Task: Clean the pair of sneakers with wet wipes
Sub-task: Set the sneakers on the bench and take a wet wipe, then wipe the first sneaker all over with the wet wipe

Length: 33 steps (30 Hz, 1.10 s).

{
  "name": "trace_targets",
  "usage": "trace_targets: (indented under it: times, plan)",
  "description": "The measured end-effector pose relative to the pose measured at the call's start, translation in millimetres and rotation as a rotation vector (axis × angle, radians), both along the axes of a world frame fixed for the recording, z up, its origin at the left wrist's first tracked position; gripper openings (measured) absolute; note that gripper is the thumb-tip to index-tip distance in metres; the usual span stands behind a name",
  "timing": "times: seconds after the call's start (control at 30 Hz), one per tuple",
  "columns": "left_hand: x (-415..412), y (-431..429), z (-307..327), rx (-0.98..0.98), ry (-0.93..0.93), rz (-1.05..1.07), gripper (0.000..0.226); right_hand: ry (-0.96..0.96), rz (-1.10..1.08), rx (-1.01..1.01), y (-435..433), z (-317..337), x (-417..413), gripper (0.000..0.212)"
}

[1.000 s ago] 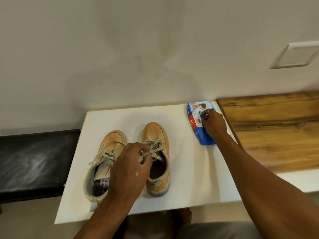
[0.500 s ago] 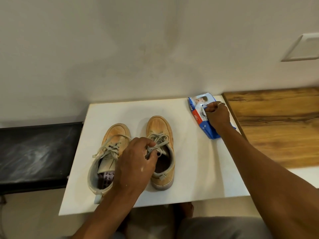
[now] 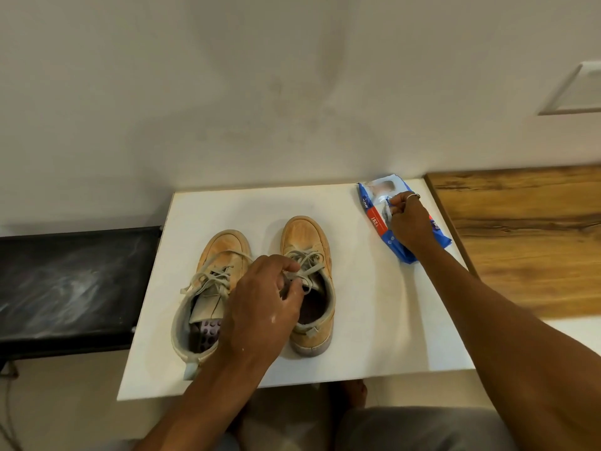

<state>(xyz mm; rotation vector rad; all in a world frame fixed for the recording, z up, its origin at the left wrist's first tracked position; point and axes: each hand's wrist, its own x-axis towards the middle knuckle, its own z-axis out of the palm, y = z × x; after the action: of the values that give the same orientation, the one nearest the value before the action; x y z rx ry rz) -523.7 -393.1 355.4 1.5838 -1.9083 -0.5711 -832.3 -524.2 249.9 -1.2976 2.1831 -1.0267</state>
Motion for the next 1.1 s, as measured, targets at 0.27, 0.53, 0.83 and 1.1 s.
trace_targets:
  times: [0.27,0.53,0.83,1.1]
  plan:
    - [-3.9,28.9,27.5,0.476,0.463,0.095,0.014,-0.187,-0.109,-0.164,5.3,9.1,-8.3,0.021]
    - [-14.8,40.5,43.3,1.023,1.28,0.414,0.022,-0.172,-0.105,-0.267,3.8,17.4,-6.2,0.024]
    - [-33.3,20.7,58.6,1.086,1.493,0.584,0.054,-0.189,0.023,-0.407,20.6,55.6,35.1,0.033]
    - [-51.9,-9.5,21.7,0.939,1.436,0.658,0.038,-0.274,0.357,-0.07,50.3,81.1,90.8,0.041]
